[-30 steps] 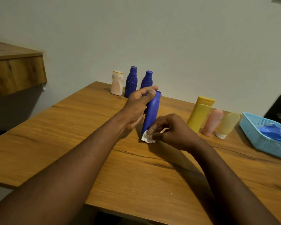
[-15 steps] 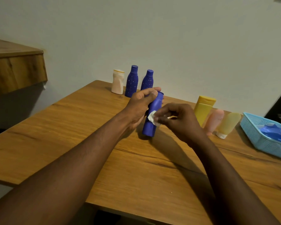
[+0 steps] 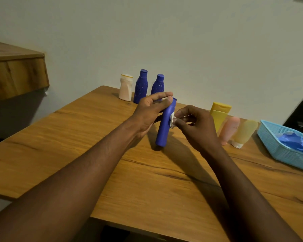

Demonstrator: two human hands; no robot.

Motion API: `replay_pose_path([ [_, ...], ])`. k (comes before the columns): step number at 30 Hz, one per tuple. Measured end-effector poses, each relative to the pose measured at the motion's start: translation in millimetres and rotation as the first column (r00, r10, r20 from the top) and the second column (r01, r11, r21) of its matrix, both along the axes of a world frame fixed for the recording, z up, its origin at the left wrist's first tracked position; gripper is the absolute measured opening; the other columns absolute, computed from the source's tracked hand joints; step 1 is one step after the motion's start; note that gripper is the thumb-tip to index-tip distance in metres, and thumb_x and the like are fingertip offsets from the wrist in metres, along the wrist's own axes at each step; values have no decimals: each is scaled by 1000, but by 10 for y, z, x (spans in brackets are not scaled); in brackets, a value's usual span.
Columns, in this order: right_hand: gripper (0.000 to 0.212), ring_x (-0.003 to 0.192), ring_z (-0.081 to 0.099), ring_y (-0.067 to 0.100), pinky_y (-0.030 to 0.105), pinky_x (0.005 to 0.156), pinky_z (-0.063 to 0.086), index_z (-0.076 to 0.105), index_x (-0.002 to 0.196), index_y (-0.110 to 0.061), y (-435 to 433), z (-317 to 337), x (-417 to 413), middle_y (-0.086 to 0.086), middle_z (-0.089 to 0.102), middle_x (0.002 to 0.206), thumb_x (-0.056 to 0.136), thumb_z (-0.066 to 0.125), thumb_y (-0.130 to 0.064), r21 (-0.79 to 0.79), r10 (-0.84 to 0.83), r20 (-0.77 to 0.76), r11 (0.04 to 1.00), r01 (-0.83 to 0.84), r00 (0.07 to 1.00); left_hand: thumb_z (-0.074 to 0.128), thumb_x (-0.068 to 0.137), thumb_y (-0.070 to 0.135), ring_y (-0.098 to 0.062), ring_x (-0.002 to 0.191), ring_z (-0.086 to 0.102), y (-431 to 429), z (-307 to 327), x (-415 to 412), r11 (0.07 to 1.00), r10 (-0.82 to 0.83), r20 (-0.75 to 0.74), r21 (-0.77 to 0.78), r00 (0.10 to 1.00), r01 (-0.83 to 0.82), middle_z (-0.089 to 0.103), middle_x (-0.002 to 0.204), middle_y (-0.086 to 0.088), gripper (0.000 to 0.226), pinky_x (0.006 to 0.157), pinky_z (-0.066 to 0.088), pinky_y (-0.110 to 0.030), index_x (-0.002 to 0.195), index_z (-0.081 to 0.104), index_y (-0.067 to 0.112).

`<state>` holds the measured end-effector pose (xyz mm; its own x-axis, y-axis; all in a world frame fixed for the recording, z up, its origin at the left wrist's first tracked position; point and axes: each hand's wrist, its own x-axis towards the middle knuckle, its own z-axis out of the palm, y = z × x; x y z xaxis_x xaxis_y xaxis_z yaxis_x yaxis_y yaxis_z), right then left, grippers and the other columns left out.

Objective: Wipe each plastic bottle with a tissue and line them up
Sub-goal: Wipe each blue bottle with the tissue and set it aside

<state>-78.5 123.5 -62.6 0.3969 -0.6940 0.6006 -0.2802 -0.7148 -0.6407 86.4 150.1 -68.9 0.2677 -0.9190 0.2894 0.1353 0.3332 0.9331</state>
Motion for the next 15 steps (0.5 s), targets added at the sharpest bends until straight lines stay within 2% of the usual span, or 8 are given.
replay_pose_path([
  [2, 6, 84, 68, 11, 24, 71, 56, 72, 92, -16, 33, 7, 8, -7, 72, 87, 87, 75, -14, 1, 14, 24, 1000, -14, 1000, 71, 97, 22, -21, 108, 72, 3, 22, 24, 1000, 28, 11, -10, 1000, -28, 72, 122, -4, 28, 90, 62, -38, 125, 72, 21],
  [4, 9, 89, 67, 10, 19, 71, 54, 73, 97, -14, 52, 16, 39, -4, 72, 93, 88, 74, -14, -19, -23, 53, 1000, 24, 998, 74, 94, 22, -17, 110, 71, 0, 42, 38, 998, 65, 57, -23, 996, -64, 74, 119, -3, 27, 92, 59, -32, 121, 74, 22],
  [7, 13, 91, 65, 6, 10, 70, 50, 72, 101, -12, 59, 29, 101, -3, 71, 98, 88, 72, -11, -75, -100, 121, 991, 110, 988, 74, 94, 21, -1, 102, 70, -5, 66, 21, 997, 77, 107, -30, 991, -74, 76, 112, 7, 25, 80, 52, -14, 119, 75, 20],
  [9, 13, 90, 64, 4, 9, 71, 50, 72, 100, -12, 56, 31, 124, -3, 71, 97, 88, 71, -8, -87, -122, 161, 987, 137, 979, 72, 95, 20, 4, 96, 70, -11, 71, 12, 997, 75, 115, -27, 991, -72, 76, 109, 12, 23, 74, 50, -10, 118, 75, 19],
  [11, 12, 89, 66, 6, 14, 75, 53, 70, 99, -13, 33, 23, 130, -3, 71, 96, 89, 70, -7, -54, -129, 196, 988, 143, 972, 72, 96, 20, 5, 95, 70, -11, 68, 18, 997, 73, 118, -27, 990, -70, 76, 110, 12, 23, 74, 49, -10, 118, 75, 18],
  [15, 12, 88, 69, 16, 43, 81, 61, 71, 100, -15, -72, -70, 142, -3, 72, 92, 91, 68, -7, 131, -159, 229, 983, 131, 960, 70, 96, 21, 4, 96, 70, 10, 69, 22, 999, 44, 100, -24, 994, -41, 76, 116, 9, 29, 77, 45, -12, 124, 73, 15],
])
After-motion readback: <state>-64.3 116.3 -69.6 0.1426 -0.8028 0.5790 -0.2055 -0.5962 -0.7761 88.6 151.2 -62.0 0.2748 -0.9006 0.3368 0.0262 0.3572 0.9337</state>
